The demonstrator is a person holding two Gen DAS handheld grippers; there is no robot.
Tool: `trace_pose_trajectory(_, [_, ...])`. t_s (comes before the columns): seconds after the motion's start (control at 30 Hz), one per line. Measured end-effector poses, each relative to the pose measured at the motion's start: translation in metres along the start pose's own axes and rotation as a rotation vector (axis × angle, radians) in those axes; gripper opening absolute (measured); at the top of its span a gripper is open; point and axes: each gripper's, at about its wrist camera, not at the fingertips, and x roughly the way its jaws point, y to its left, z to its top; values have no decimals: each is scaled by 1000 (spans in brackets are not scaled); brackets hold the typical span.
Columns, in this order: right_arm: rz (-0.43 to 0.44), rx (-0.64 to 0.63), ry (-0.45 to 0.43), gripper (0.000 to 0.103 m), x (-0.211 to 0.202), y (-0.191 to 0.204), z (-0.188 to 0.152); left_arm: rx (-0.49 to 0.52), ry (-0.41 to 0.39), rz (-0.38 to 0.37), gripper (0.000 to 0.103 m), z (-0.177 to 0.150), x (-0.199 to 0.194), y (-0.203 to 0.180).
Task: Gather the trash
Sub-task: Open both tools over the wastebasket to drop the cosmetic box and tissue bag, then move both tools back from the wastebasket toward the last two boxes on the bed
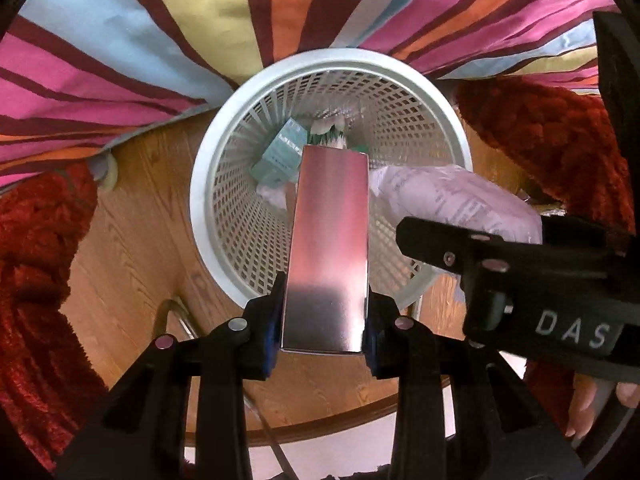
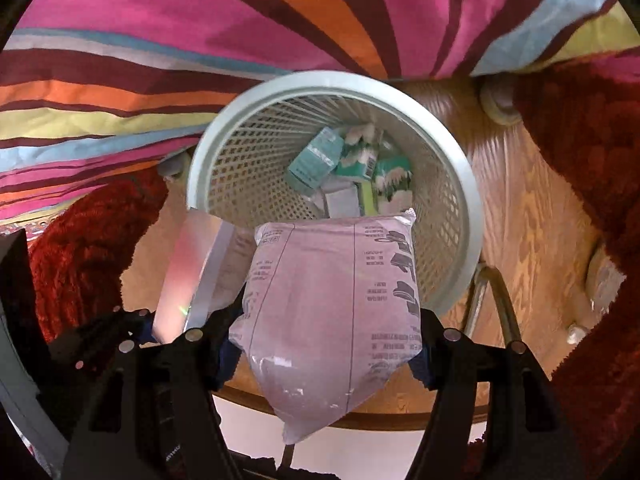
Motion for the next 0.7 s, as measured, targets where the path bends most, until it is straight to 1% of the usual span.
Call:
trace_pose_trajectory(0.03, [-3,6,8,66,1,-1,0,-6,5,-3,41,1,1,1])
trace_pose_trajectory(0.07, [-6,14,15,68,3,-3,0,-13,12,-10,51,1,3,2])
trace_pose_trajectory(0.1, [-9,22,20,74,3,-4,0,-19,17,-9,72,3,4,2])
trace_pose_trajectory(0.13, [-12,31,22,78,4,-5,1,-23,18,-3,78,3,5,2])
trace_pose_trajectory(0.17, [-13,38,19,80,3,-6,1,-26,19,-1,78,3,6,3])
trace_pose_trajectory(0.2, [-16,44,16,86,3,-7,1,-29,19,-2,78,4,6,3])
trace_pose_trajectory(0.23, [-17,48,14,90,1,-8,2,-31,17,-4,78,4,6,4])
trace_pose_trajectory(0.37, [-5,60,9,90,-2,-10,1,-34,6,-11,78,4,4,5])
trace_pose_trajectory(0.5, [-13,69,-13,90,-8,-11,1,-40,-22,-10,78,3,-3,6])
trace_pose_trajectory(0.63, [-32,42,-59,90,-19,-6,-3,-55,-84,3,78,-1,-19,9])
trace_pose_trajectory(0.7, [-42,20,-96,90,-27,-2,-7,-62,-121,6,78,-4,-29,11])
